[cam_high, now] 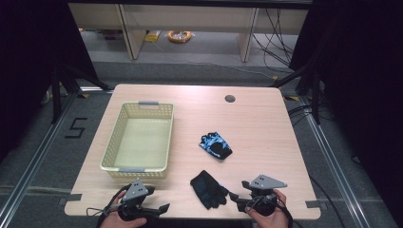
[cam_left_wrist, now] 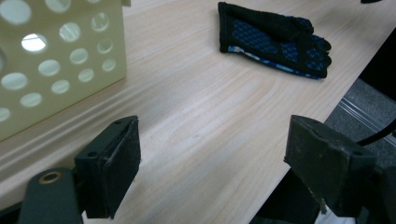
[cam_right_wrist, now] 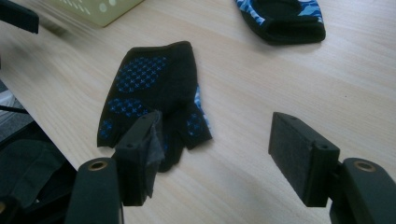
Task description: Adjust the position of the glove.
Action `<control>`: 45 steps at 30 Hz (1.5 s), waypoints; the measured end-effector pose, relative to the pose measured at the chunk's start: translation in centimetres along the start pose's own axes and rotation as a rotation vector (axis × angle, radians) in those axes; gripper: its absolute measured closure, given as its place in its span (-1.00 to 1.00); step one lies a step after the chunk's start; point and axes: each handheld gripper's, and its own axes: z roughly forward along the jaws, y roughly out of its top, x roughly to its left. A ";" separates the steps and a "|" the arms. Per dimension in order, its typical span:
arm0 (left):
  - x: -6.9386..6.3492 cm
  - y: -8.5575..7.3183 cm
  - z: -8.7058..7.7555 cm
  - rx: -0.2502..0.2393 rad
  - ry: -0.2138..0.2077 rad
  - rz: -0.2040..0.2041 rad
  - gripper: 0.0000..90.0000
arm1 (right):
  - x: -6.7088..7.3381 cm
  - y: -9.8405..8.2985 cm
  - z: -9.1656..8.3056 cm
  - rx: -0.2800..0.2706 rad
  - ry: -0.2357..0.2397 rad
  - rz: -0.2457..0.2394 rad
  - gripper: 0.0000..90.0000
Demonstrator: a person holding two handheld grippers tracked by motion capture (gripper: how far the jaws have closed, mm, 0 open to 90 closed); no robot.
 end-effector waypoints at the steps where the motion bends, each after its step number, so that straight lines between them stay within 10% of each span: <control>1: -0.1 0.1 0.1 -0.006 -0.007 -0.005 -0.61 | 0.0 0.0 0.0 0.006 -0.003 -0.009 -0.19; 12: -1.3 3.2 1.4 -0.027 -0.046 0.068 -0.52 | 1.4 0.1 0.1 0.043 0.024 -0.020 -0.02; 19: -2.4 5.0 3.9 0.007 -0.061 0.121 -0.41 | 2.0 -0.2 0.7 0.068 0.035 -0.083 0.19; 31: -3.2 7.9 8.7 0.097 -0.059 0.219 -0.22 | 1.1 0.3 2.2 0.122 -0.021 -0.059 0.35; 45: -2.1 7.1 10.7 0.187 -0.048 0.188 0.04 | 0.9 0.8 4.8 0.166 0.012 -0.098 0.53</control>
